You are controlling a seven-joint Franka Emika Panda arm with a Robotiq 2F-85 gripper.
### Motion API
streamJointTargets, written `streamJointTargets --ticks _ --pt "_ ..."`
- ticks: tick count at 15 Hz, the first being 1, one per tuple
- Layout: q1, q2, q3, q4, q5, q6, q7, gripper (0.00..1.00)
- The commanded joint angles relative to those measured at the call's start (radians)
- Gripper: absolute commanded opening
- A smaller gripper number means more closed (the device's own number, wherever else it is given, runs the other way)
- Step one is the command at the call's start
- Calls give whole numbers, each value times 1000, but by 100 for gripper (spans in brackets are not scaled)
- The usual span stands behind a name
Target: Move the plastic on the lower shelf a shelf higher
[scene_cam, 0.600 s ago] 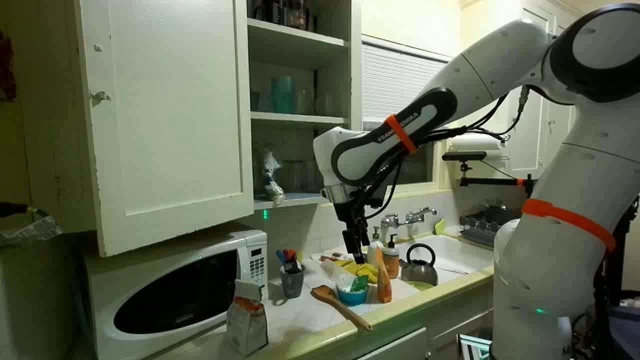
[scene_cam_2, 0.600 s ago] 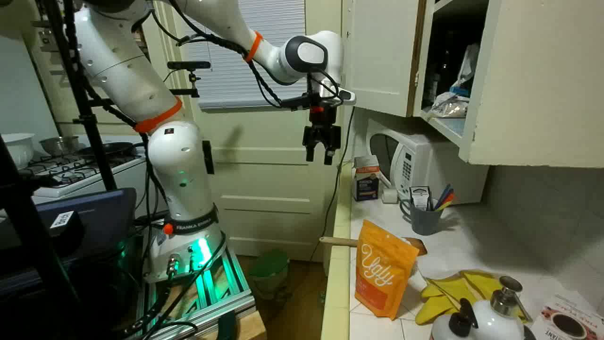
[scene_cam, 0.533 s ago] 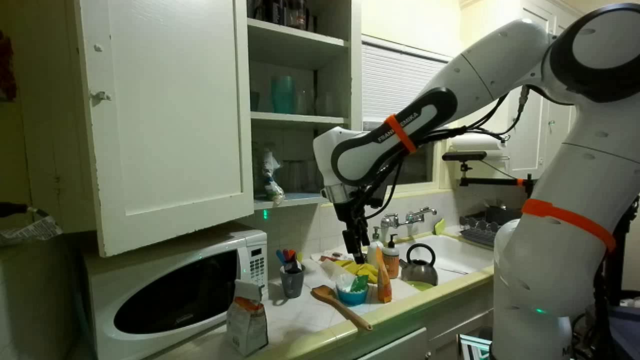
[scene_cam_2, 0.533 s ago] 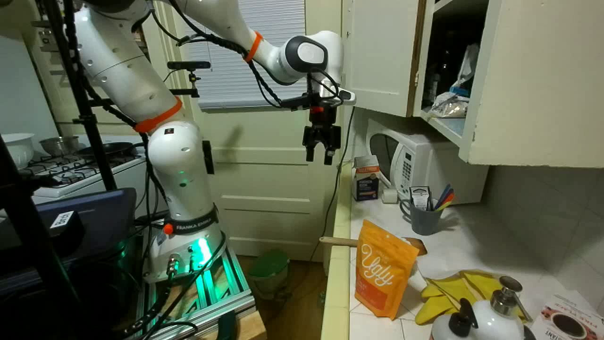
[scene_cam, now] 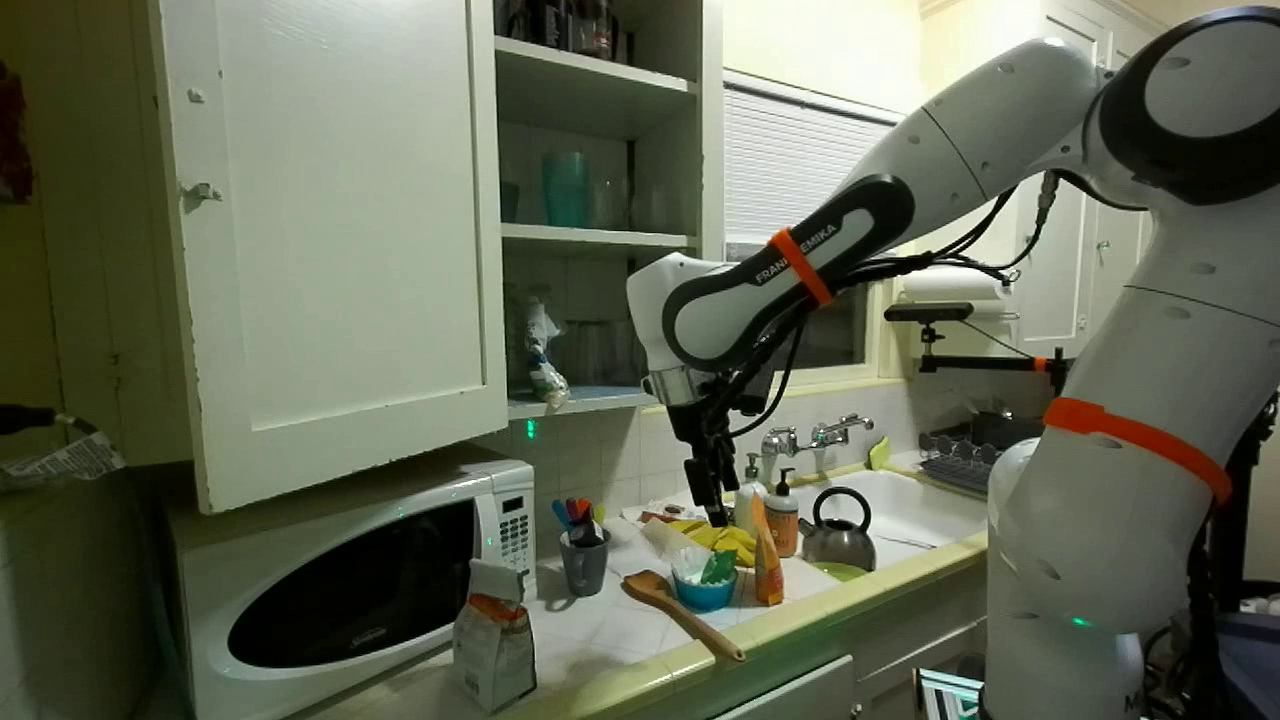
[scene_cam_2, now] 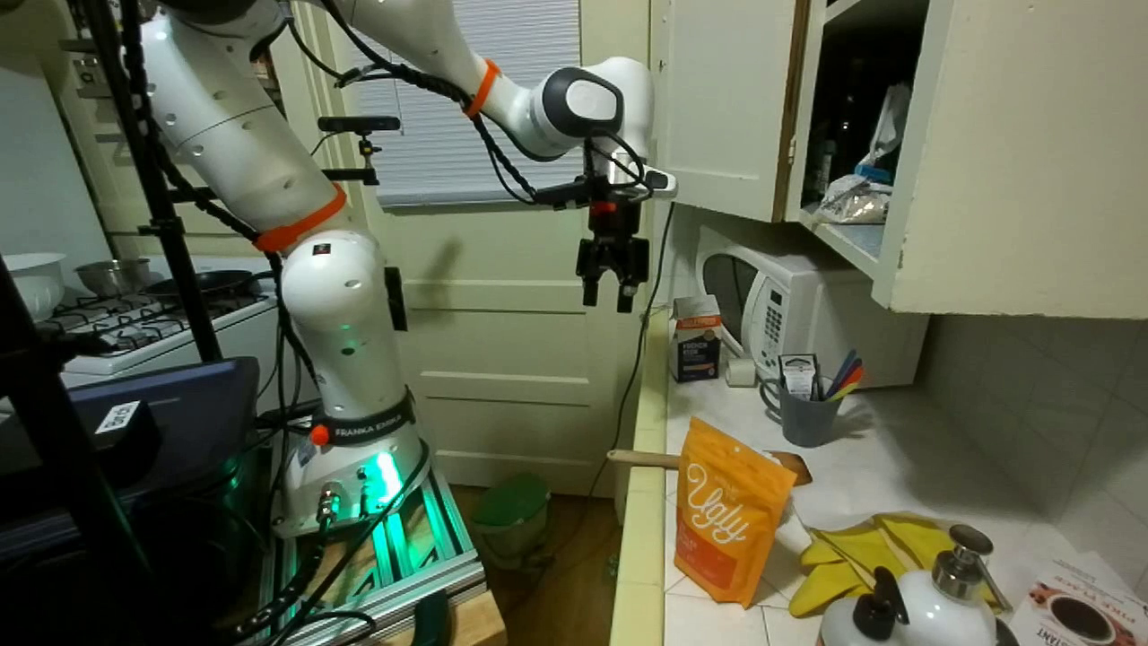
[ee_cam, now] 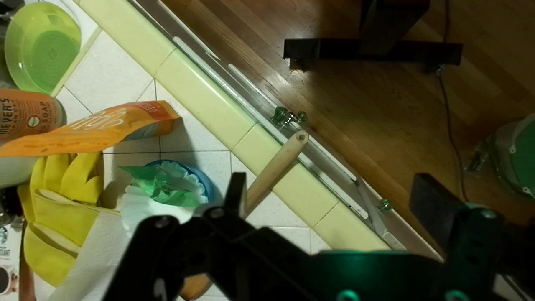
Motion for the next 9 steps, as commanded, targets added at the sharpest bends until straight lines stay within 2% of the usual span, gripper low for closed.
streamJointTargets --ticks 1,6,9 --pt "-4 -23 -38 45 2 53 7 100" --pt "-6 -28 -50 177 17 205 45 100" --pt "0 0 -35 282 85 262 129 100"
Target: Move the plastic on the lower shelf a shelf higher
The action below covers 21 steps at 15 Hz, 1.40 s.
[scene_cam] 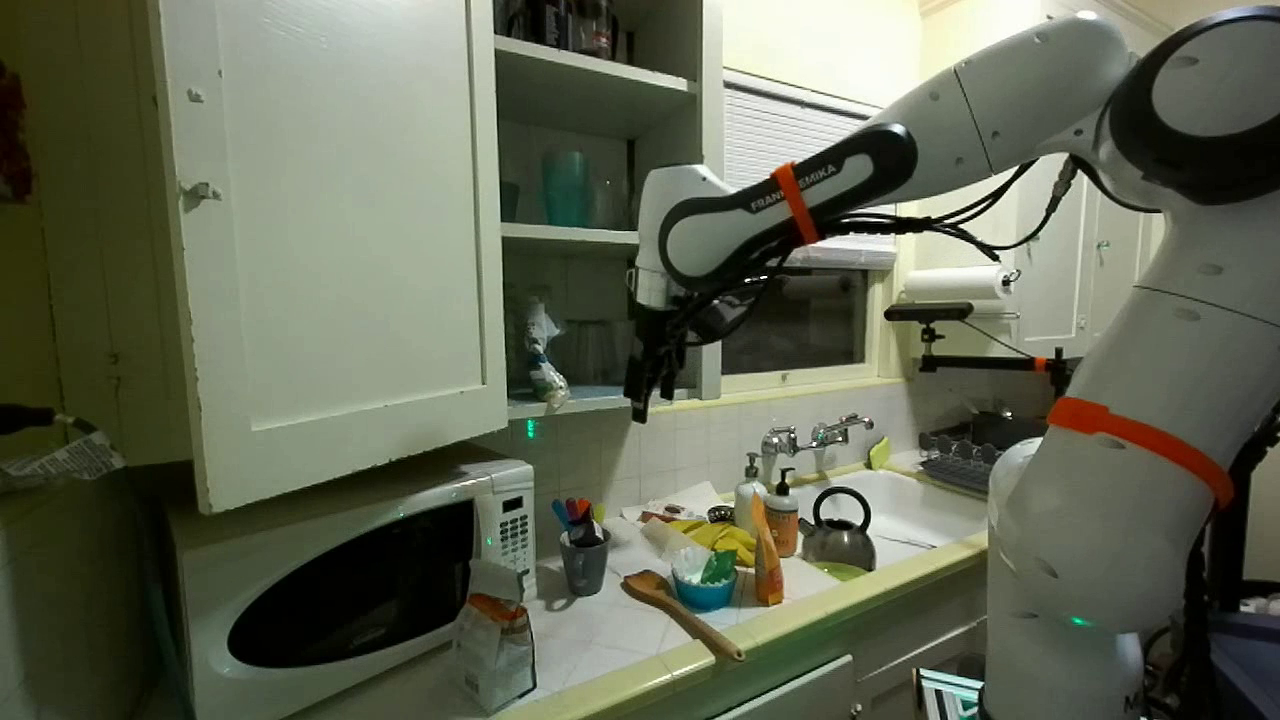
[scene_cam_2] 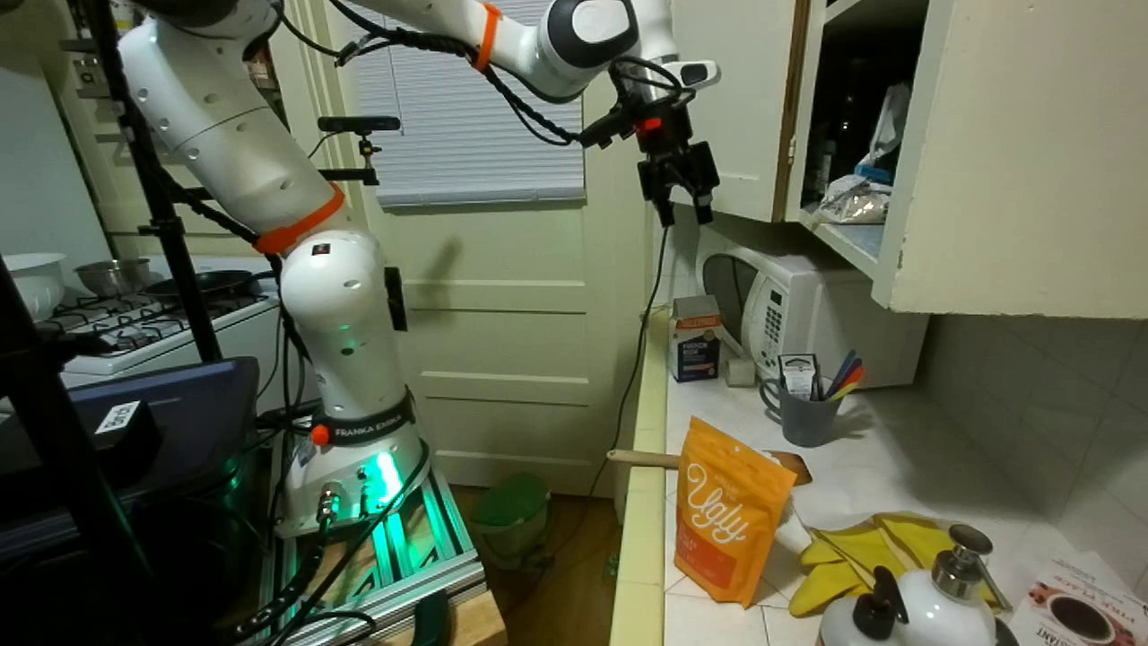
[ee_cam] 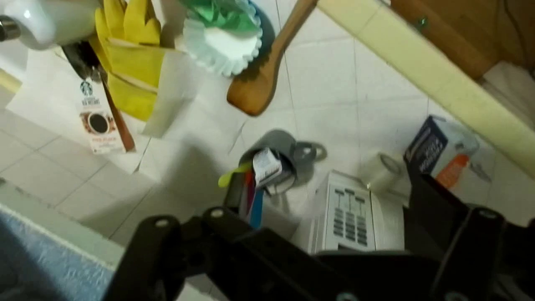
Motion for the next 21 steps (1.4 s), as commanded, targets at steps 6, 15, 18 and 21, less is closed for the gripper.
streamJointTargets --ticks 6,15,18,21 --pt "-18 38 25 153 73 73 204 100" --pt "-41 160 -33 213 63 298 134 100" --pt "-51 248 -55 246 83 412 134 100" --pt "-49 331 -54 297 87 473 147 100"
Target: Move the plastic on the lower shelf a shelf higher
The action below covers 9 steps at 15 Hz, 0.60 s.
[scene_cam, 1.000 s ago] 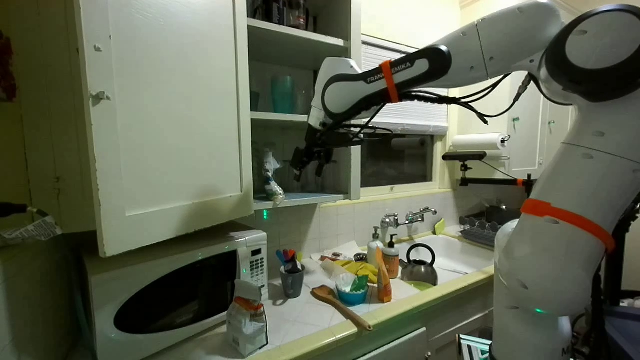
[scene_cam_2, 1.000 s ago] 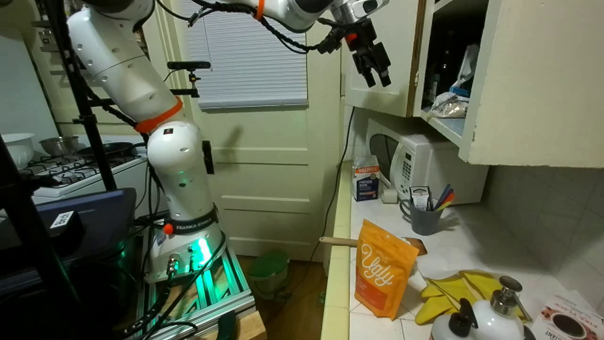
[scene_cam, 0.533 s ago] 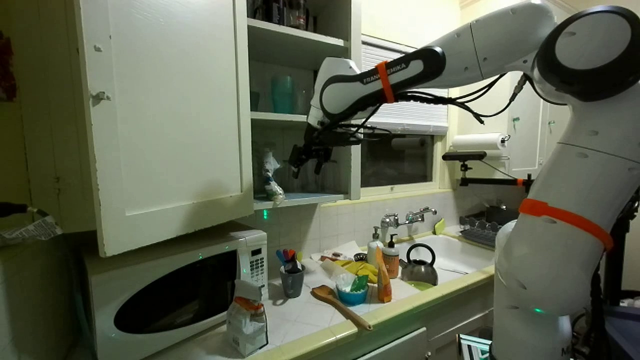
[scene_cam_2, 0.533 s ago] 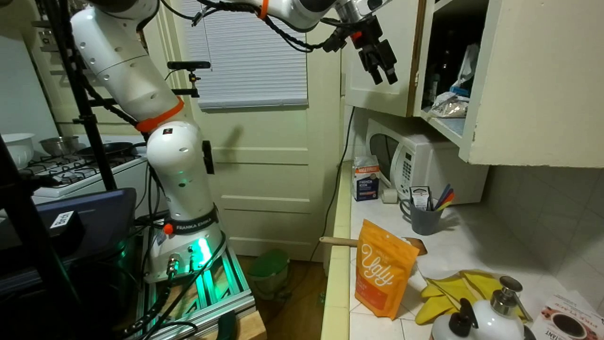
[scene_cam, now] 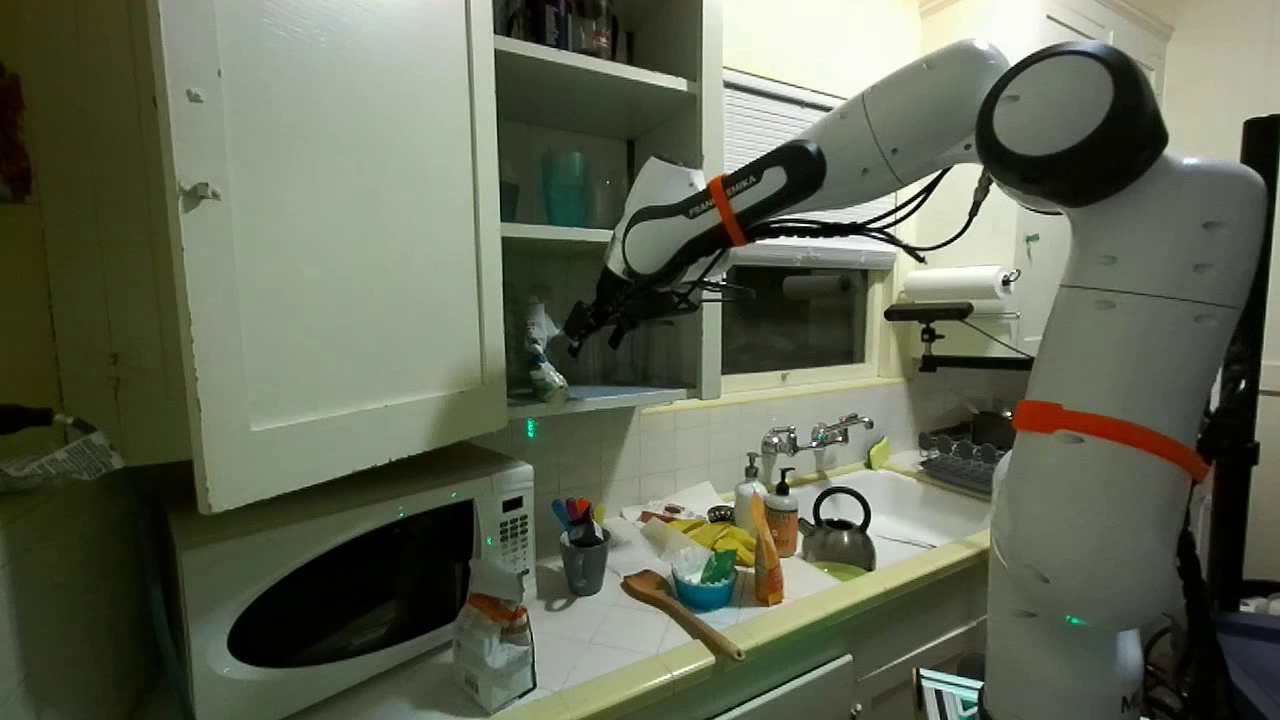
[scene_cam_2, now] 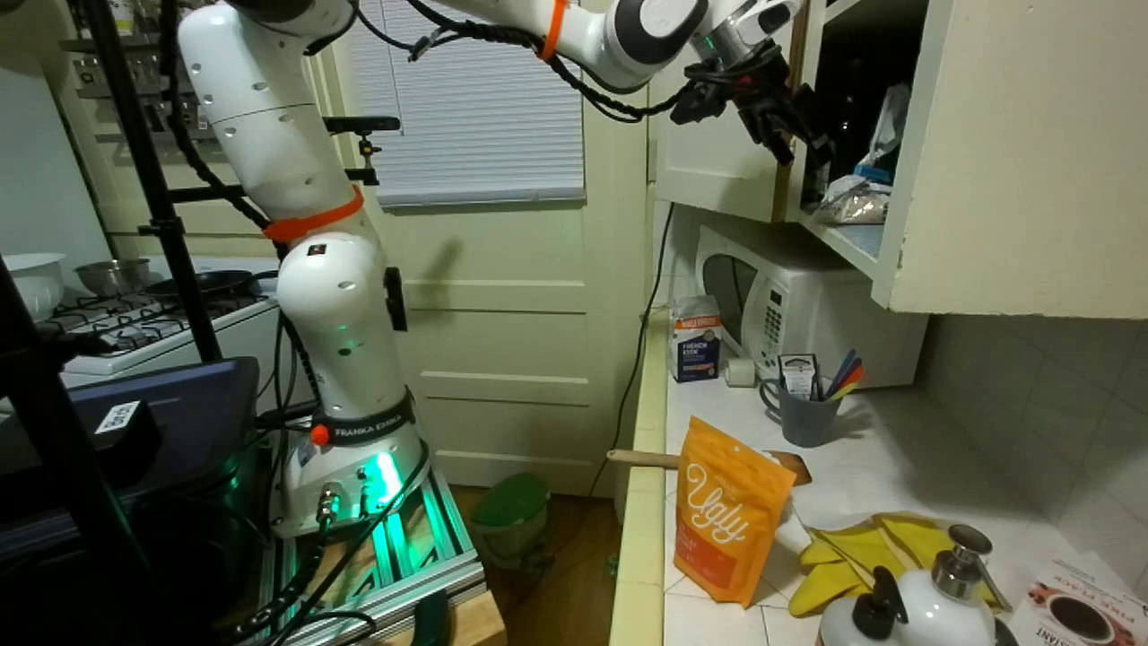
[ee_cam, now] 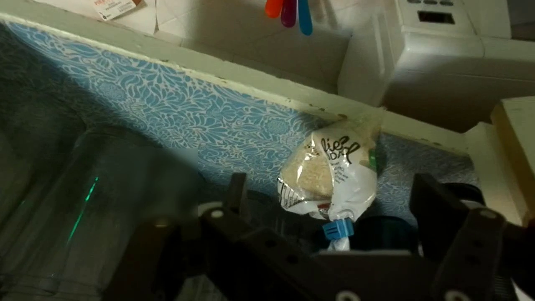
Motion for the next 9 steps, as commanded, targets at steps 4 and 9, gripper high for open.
streamJointTargets --ticks 4,9 --pt "-1 175 14 138 3 99 32 100" --pt "6 242 10 183 -6 92 43 74"
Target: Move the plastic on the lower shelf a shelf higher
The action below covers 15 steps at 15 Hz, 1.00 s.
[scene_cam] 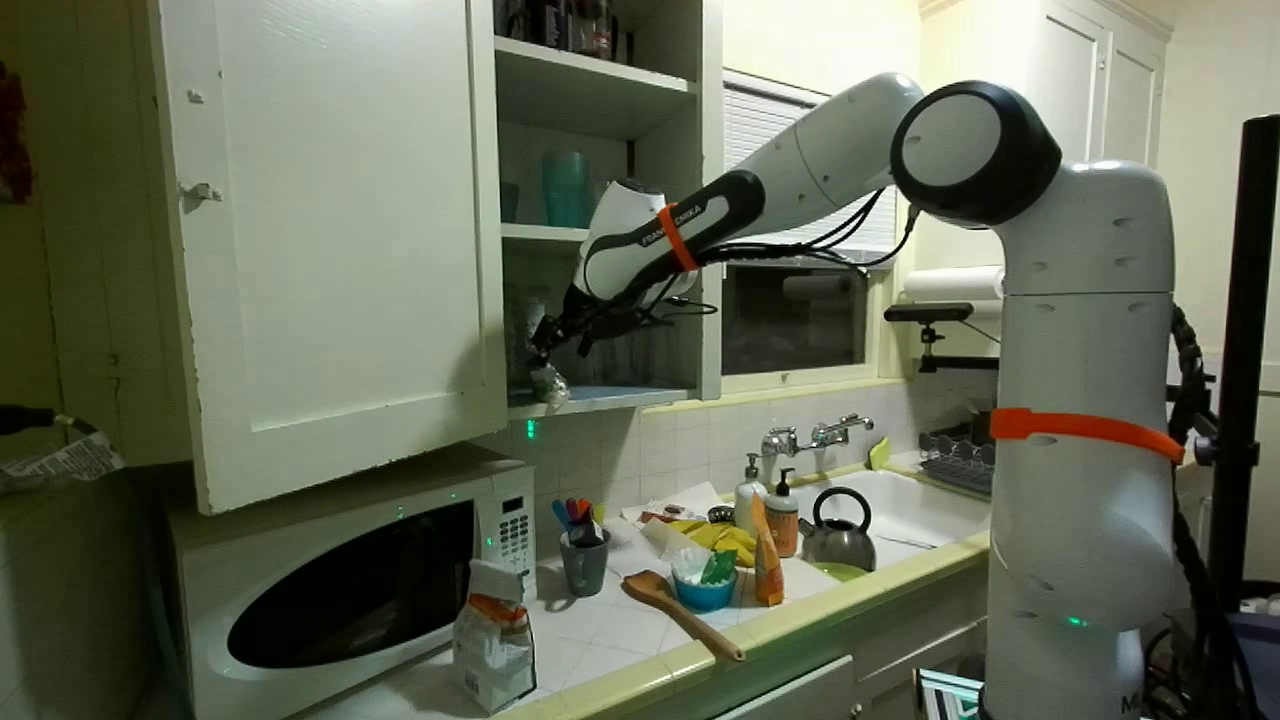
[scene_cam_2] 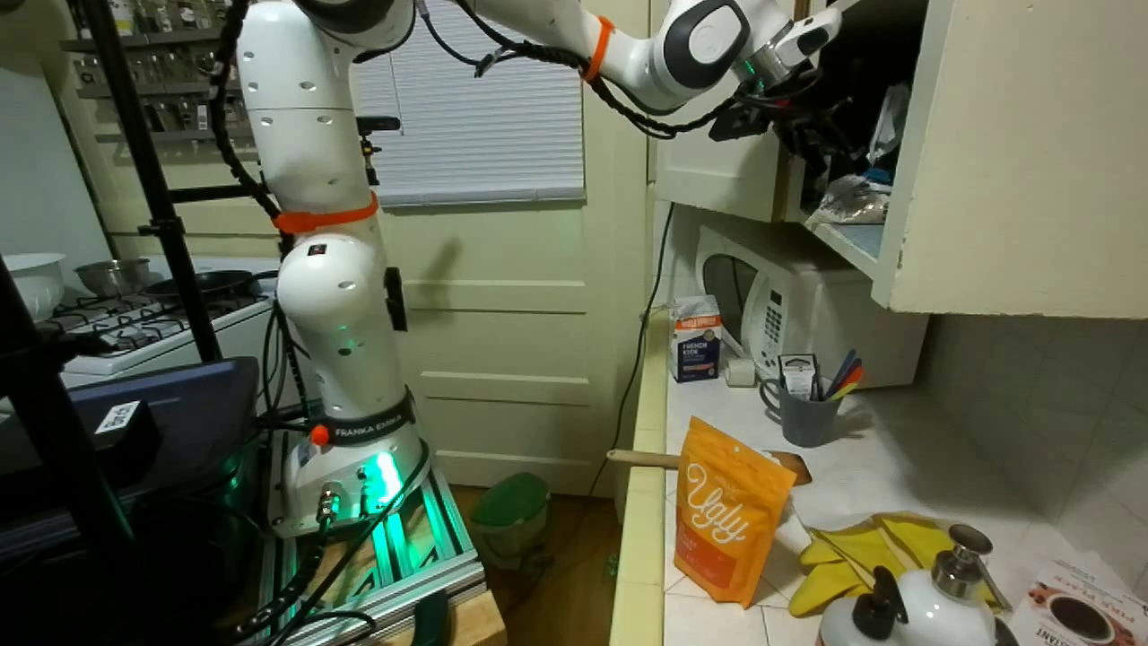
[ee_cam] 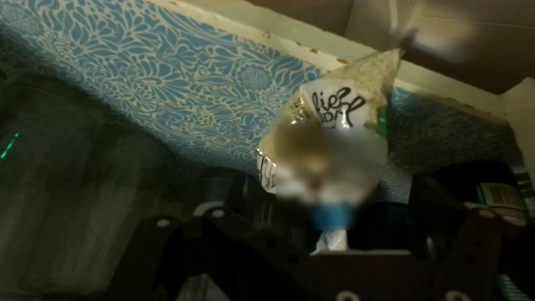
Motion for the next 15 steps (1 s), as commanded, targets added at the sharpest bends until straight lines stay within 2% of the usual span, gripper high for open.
streamJointTargets --ticks 1,2,9,11,14,15 --pt "8 48 -3 26 -12 10 28 69" --pt "11 54 -3 23 -18 10 27 59" --pt "21 54 -10 21 -42 18 56 5" --pt "23 33 -12 12 -64 10 70 0" --pt "28 -65 -3 -46 -108 -42 96 1" --pt "30 -115 5 -87 -98 -72 67 1"
